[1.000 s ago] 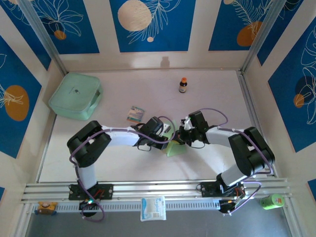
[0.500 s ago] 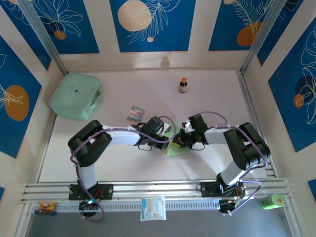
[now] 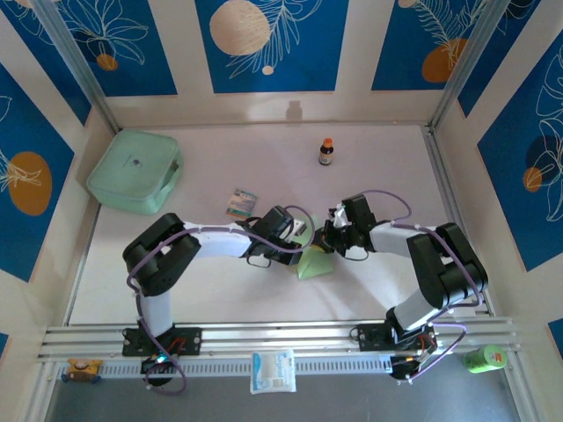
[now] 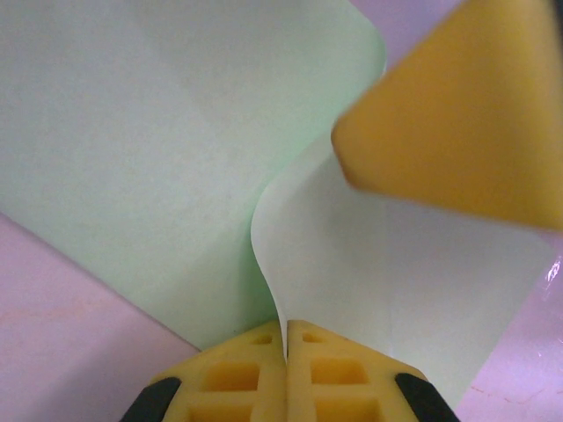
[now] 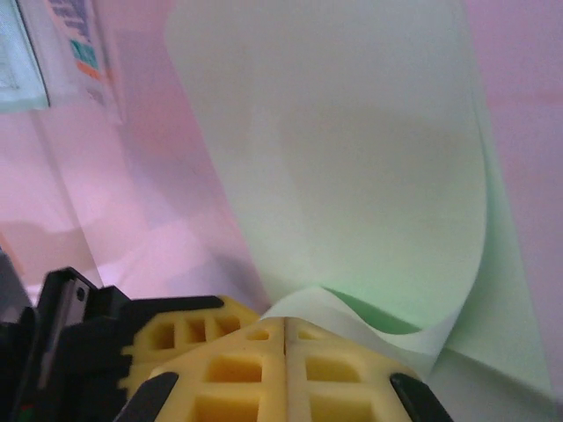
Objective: Fold a paper plane with a square sheet of paper (pick it up from the middle)
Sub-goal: Fold the triangle a second time at the center of the table.
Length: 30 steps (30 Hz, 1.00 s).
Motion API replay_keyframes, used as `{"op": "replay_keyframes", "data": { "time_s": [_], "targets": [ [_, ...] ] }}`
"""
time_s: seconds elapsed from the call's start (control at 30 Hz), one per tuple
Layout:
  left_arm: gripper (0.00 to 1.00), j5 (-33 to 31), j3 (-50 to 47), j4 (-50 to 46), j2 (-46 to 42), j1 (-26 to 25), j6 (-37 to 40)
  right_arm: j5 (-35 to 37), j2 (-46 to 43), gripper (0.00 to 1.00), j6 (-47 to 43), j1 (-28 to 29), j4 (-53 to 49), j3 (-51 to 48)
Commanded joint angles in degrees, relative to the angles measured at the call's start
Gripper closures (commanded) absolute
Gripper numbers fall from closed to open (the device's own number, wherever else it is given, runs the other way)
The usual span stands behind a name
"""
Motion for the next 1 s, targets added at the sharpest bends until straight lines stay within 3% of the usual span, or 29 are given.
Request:
{"op": "replay_keyframes", "data": {
  "time_s": [0.0, 0.27, 0.6, 0.97],
  "targets": [
    [0.96, 1.1, 0.5, -3.8, 2.3, 0.4, 1.8, 0.8, 1.6, 0.96, -2.9, -1.5, -3.5, 0.2],
    [0.96, 1.1, 0.3, -3.8, 2.4, 0.4, 1.6, 1.0, 4.7, 0.97, -2.4, -3.6, -2.4, -3.5],
    [0.97, 1.3, 0.4, -3.9, 2.3, 0.4, 1.8, -4.6, -0.4, 0.96, -4.6, -5.4, -4.3, 1.3],
    [0.96, 1.5, 0.3, -3.9, 2.1, 0.4, 1.8, -2.0, 5.8, 0.96, -2.7, -7.1, 1.4, -4.4]
  ]
}}
